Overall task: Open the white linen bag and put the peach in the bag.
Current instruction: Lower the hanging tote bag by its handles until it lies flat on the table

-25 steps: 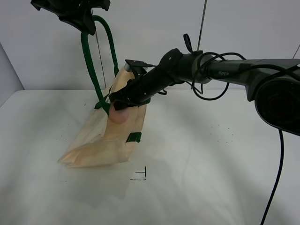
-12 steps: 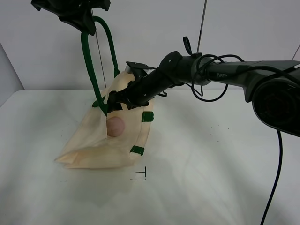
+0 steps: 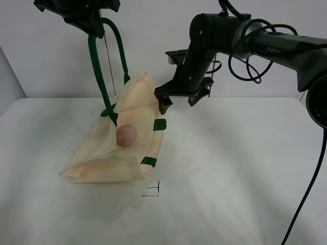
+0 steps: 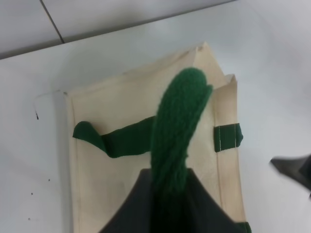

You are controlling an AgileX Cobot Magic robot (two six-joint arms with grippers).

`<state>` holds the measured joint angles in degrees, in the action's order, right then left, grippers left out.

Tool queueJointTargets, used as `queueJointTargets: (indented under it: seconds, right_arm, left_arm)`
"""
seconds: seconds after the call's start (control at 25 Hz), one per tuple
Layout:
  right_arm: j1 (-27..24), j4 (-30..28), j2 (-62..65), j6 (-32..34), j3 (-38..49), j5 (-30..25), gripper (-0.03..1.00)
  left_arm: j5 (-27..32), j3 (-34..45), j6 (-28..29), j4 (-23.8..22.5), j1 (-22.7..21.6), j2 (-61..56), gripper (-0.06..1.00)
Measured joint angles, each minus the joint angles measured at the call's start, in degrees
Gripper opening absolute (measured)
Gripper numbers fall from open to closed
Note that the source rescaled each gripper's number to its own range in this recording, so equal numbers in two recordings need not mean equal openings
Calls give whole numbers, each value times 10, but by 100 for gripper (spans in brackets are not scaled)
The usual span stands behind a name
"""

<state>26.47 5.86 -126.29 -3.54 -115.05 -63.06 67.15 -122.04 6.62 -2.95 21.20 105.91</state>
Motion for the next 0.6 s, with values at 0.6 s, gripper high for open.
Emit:
queueJointTargets:
  seconds: [0.6]
  right_arm:
    - [-239, -26, 0, 16, -3, -63, 100]
  left_arm:
    - [0, 0, 1, 0, 0, 0, 0]
